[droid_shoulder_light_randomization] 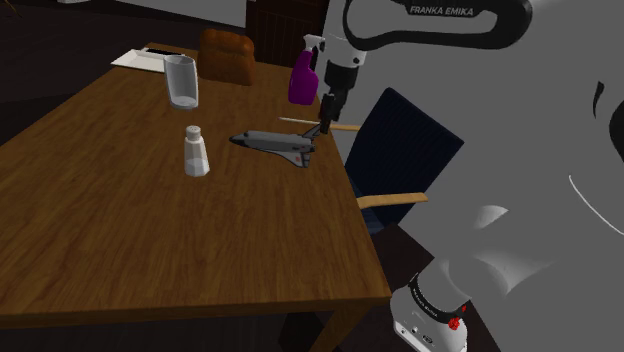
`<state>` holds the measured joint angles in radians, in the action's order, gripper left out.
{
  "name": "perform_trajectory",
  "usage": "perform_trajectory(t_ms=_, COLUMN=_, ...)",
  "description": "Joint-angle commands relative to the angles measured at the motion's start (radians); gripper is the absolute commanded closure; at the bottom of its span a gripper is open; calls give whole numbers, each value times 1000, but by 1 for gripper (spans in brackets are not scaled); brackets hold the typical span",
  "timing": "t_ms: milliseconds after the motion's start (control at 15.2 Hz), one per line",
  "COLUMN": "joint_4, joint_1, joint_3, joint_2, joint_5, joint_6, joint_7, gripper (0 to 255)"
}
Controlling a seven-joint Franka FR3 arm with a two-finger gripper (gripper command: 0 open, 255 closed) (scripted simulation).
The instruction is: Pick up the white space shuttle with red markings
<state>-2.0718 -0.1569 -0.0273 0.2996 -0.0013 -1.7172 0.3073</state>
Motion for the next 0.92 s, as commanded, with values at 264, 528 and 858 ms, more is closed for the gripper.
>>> perform_trajectory(t_ms=264, joint_4=172, joint_1=-57, joint_3=-36, joint_2=-205, joint_5=-9, joint_6=-35, joint_7=170, gripper=0)
perform_trajectory(t_ms=528, joint_4=284, joint_1=-92, joint_3=-68, joint_2=-327, joint_5=-22, joint_6=-46, joint_7=273, gripper=0)
perform_trajectory(t_ms=858, joint_4=238, joint_1=-93, joint_3=-70, joint_2=-334, joint_5=-23, joint_6=-99, joint_7=275, gripper=0)
